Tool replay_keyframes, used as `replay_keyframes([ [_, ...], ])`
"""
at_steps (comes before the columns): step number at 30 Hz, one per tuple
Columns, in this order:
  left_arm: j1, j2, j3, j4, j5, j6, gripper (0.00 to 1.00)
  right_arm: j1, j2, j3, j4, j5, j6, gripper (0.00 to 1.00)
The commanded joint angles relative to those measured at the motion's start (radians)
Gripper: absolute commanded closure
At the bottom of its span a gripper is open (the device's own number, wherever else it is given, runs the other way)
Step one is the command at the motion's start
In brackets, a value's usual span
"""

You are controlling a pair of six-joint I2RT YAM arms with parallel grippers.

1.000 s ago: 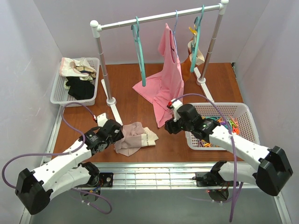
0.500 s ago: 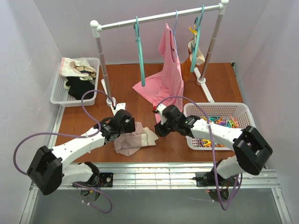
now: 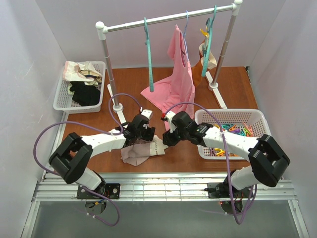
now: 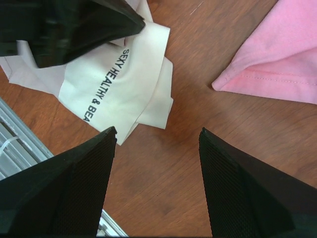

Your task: Clip the underwear to the hanger

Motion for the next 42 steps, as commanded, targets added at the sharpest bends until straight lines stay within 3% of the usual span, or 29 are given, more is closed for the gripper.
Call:
replay_keyframes([
  [1,-0.002,0.041,0.067,-0.002,-0.009,0.007,0.26,0.005,-0.046,0.002,0.019,-0.008,0.012,0.4],
  [4,-0.002,0.058,0.078,-0.002,-0.007,0.0,0.39,0.004,-0.052,-0.003,0.014,0.0,0.013,0.4],
  [11,-0.002,0.068,0.093,-0.004,-0.024,-0.009,0.98,0.005,-0.055,-0.012,0.008,0.001,0.016,0.4],
  [17,-0.002,0.059,0.099,-0.019,-0.022,-0.052,1.0,0.005,-0.055,-0.012,0.008,-0.005,0.021,0.4],
  [24,0.0,-0.043,0.153,-0.131,-0.306,-0.164,1.0,0.01,-0.054,0.008,0.008,0.004,0.018,0.4],
  [32,0.009,-0.078,0.208,-0.162,-0.483,-0.235,1.0,0.036,0.001,0.052,0.008,0.0,0.004,0.39],
  [42,0.164,-0.001,0.248,-0.137,-0.527,-0.269,1.0,0.039,0.041,0.097,-0.001,0.012,0.001,0.39],
])
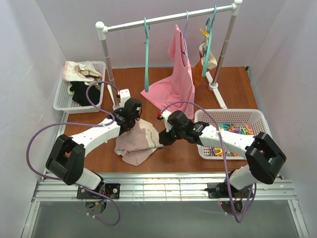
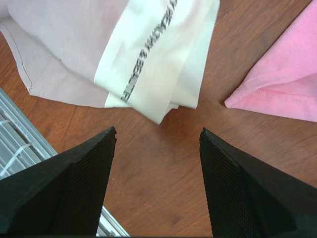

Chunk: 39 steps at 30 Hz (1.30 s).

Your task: Clip the underwear to the hanger

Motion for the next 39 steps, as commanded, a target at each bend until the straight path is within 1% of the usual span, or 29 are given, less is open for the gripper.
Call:
replay_keyframes([
  [1,0.054,0.006,0.039,0.033,-0.055,-0.015,1.0,0.003,0.011,0.043,0.001,0.007,-0.012,0.39],
  [5,0.09,0.053,0.065,0.133,-0.026,0.043,1.0,0.006,0.028,0.049,-0.001,0.003,-0.018,0.39],
  [9,0.117,0.136,0.129,0.16,-0.008,0.068,1.0,0.017,0.051,0.078,-0.005,-0.025,-0.039,0.39],
  [12,0.137,0.196,0.186,0.174,0.0,0.088,1.0,0.032,0.077,0.105,-0.009,-0.035,-0.052,0.42],
  [15,0.154,0.23,0.227,0.173,0.015,0.094,1.0,0.043,0.129,0.115,-0.007,-0.052,-0.053,0.55],
  [16,0.157,0.235,0.237,0.174,0.02,0.095,1.0,0.046,0.141,0.117,-0.002,-0.055,-0.058,0.62],
  [18,0.163,0.241,0.24,0.174,0.027,0.099,1.0,0.054,0.163,0.125,0.005,-0.06,-0.068,0.69],
  [19,0.166,0.241,0.238,0.174,0.04,0.1,1.0,0.057,0.186,0.128,0.016,-0.063,-0.07,0.76],
  [21,0.171,0.245,0.234,0.176,0.053,0.099,1.0,0.064,0.213,0.135,0.033,-0.065,-0.082,0.85],
  [24,0.171,0.256,0.234,0.182,0.084,0.105,1.0,0.067,0.241,0.137,0.071,-0.059,-0.088,0.92],
  [28,0.173,0.259,0.231,0.179,0.101,0.109,1.0,0.069,0.252,0.164,0.096,-0.046,-0.091,0.96],
  [32,0.173,0.256,0.223,0.177,0.106,0.121,1.0,0.067,0.247,0.178,0.113,-0.039,-0.088,0.97],
  [34,0.173,0.251,0.215,0.176,0.109,0.123,1.0,0.067,0.285,0.192,0.126,-0.046,-0.088,0.99],
  [39,0.173,0.25,0.212,0.173,0.113,0.125,1.0,0.067,0.348,0.226,0.148,-0.054,-0.102,0.99],
])
